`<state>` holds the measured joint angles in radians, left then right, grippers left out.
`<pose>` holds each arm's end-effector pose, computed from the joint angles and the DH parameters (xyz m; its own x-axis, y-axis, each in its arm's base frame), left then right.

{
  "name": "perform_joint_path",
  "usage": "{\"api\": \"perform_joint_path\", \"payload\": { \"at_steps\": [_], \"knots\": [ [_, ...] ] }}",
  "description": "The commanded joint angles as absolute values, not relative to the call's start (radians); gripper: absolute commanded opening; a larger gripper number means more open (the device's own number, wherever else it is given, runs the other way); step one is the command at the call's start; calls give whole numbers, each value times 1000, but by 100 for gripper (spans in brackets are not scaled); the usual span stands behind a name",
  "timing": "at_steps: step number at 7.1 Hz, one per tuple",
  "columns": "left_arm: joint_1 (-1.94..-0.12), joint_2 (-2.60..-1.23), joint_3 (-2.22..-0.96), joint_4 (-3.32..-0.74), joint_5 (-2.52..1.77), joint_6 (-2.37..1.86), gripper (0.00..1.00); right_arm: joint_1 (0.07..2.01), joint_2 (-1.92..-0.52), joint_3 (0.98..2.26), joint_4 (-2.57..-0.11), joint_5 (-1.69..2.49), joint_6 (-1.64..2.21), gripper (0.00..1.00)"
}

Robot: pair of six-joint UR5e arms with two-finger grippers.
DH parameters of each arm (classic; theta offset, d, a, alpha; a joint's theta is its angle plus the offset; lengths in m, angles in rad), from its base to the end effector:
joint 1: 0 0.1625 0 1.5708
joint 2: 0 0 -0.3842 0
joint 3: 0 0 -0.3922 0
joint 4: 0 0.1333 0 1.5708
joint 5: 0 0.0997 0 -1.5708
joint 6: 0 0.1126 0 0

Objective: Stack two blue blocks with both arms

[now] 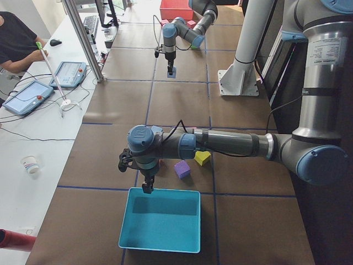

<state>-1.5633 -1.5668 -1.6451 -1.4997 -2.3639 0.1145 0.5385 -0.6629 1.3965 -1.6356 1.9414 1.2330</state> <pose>-0.0494 -0.4897 0.5982 0.6962 0.1189 -0.7080 -0.0876 0.9929 0.0806 -0.5856 -0.4576 0.1569 0.7300 0.0763 0.6792 -0.0459 0.9970 -0.0626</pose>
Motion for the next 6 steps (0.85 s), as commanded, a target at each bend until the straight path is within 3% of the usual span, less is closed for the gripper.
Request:
{"api": "perform_joint_path", "payload": {
  "at_steps": [1, 3, 5, 6],
  "knots": [
    [-1565, -1565, -1644, -1500, -2364, 115, 100, 528, -641, 1345, -1632, 1939, 1243, 19],
    [-1565, -1565, -1649, -1500, -2364, 115, 100, 526, -641, 1336, -1629, 1939, 1239, 39],
    [-1565, -1566, -1652, -1500, -2362, 115, 100, 526, -641, 1301, -1573, 1939, 1238, 74],
    [-1565, -1566, -1652, -1500, -2364, 115, 100, 526, -641, 1292, -1559, 1940, 1236, 75]
  ]
}}
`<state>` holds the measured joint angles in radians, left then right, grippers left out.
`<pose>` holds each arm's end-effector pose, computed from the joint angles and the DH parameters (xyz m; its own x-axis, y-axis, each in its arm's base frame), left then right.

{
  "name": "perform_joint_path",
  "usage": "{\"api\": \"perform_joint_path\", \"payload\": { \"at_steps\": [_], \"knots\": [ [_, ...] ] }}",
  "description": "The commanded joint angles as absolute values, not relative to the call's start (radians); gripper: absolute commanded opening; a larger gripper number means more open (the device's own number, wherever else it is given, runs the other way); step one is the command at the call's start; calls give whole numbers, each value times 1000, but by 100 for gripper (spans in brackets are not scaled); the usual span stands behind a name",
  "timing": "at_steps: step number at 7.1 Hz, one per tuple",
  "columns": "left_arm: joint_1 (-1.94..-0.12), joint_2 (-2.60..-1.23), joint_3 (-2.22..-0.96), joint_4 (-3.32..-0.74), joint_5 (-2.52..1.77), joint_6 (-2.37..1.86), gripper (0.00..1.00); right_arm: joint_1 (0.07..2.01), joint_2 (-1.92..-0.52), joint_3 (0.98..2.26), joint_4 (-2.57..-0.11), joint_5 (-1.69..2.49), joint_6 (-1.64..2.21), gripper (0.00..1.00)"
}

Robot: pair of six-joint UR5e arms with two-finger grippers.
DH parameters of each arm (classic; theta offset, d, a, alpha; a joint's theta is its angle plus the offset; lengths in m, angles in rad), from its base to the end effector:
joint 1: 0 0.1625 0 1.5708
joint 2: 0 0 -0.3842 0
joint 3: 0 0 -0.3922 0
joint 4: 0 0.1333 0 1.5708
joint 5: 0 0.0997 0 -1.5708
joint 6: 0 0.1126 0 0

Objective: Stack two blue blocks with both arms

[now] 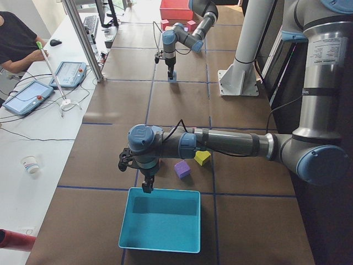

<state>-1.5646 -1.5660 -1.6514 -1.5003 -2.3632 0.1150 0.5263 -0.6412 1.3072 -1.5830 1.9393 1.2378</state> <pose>-0.0501 -0.4897 0.5955 0.6968 0.1228 -0.7067 -0.0867 0.9924 0.0870 -0.6100 -0.4616 0.1727 0.7399 0.0772 0.6683 -0.0395 0.9967 -0.0714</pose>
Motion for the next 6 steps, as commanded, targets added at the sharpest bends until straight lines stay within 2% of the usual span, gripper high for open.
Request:
{"api": "perform_joint_path", "payload": {
  "at_steps": [1, 3, 5, 6],
  "knots": [
    [-1563, -1566, -1652, -1500, -2364, 115, 100, 526, -641, 1290, -1555, 1940, 1238, 83],
    [-1563, -1566, -1652, -1500, -2364, 114, 100, 528, -640, 1293, -1552, 1942, 1241, 99],
    [-1563, -1568, -1652, -1500, -2364, 114, 100, 534, -640, 1333, -1543, 1953, 1243, 99],
    [-1565, -1569, -1652, -1499, -2364, 114, 100, 554, -649, 1412, -1608, 1968, 1244, 99]
  ]
}}
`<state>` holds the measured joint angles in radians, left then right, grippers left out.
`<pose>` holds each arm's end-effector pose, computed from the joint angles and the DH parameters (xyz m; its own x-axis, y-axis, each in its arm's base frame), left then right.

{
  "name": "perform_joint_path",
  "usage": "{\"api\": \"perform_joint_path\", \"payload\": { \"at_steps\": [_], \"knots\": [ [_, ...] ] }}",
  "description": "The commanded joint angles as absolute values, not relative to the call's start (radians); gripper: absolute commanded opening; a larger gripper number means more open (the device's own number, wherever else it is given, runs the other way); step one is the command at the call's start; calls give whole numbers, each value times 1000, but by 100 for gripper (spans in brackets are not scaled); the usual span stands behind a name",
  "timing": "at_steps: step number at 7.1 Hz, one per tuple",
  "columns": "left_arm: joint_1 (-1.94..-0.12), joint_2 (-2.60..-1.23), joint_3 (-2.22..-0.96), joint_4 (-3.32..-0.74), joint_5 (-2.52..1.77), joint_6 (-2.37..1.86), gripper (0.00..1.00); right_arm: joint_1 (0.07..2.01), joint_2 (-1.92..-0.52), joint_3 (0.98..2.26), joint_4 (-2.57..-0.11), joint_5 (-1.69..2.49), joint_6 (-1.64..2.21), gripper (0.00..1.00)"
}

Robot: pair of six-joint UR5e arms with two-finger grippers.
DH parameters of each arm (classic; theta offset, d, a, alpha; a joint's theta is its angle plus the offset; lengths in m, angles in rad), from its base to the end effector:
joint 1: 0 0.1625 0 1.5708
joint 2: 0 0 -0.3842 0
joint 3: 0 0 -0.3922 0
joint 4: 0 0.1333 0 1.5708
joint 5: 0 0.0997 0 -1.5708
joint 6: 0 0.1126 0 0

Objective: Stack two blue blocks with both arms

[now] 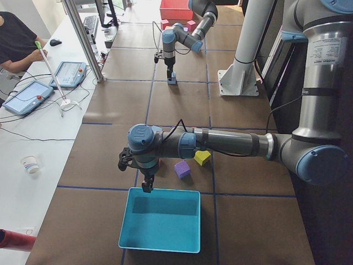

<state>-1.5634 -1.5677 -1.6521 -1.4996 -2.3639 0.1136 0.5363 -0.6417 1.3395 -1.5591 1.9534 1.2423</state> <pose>-0.0494 -0.4904 0.5944 0.6962 0.1235 -0.7071 -0.0869 0.9923 0.0877 -0.5998 -0.4627 0.1548 0.7028 0.0696 0.7080 -0.0404 0.9975 -0.0579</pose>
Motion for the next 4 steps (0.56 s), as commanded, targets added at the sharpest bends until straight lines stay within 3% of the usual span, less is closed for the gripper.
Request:
{"api": "perform_joint_path", "payload": {
  "at_steps": [1, 4],
  "knots": [
    [-1565, -1571, -1654, -1499, -2364, 114, 100, 572, -661, 1534, -1764, 1973, 1235, 99],
    [-1552, -1577, -1737, -1500, -2368, 109, 100, 661, -698, 1731, -1913, 1999, 1217, 99]
  ]
}}
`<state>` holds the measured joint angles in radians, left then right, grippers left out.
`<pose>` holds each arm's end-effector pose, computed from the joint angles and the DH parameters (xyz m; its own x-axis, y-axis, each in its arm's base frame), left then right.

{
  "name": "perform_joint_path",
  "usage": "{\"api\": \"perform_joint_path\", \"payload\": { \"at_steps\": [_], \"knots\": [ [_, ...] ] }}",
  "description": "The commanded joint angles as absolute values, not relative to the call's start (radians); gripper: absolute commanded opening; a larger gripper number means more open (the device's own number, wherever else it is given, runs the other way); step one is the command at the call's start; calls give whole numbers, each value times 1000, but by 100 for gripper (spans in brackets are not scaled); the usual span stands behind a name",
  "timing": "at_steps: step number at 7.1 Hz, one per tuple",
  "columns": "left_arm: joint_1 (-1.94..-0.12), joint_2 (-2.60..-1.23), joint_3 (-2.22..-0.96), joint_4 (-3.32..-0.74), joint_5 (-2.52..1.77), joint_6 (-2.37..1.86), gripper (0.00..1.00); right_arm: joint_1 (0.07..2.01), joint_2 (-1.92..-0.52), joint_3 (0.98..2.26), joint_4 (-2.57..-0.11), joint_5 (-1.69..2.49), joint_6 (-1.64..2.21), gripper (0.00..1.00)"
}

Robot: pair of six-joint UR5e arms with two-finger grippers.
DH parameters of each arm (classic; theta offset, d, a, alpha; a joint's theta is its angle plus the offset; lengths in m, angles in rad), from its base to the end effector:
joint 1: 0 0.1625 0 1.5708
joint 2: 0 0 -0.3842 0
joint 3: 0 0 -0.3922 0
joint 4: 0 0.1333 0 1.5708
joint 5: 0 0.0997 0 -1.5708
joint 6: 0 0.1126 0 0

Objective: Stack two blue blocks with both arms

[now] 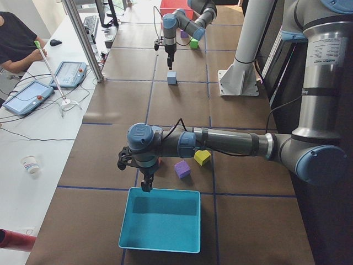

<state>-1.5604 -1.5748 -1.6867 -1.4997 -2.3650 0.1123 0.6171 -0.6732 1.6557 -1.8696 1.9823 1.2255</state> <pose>-0.0478 -0.4949 0.5737 0.6949 0.1537 -0.7025 -0.0888 0.9877 0.1283 -0.4876 -0.4542 0.0928 0.7047 0.1196 0.6993 -0.0912 0.9928 -0.0780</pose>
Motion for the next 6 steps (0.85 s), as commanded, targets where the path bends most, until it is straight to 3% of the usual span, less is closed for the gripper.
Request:
{"api": "perform_joint_path", "payload": {
  "at_steps": [1, 3, 6],
  "knots": [
    [-1508, -1578, -1817, -1502, -2364, -14, 100, 719, -762, 1797, -1916, 2003, 1171, 100],
    [-1380, -1609, -1948, -1500, -2359, -103, 100, 892, -895, 1861, -1921, 2122, 974, 100],
    [-1165, -1706, -1902, -1514, -2268, -193, 100, 1119, -1058, 1862, -1919, 2203, 581, 100]
  ]
}}
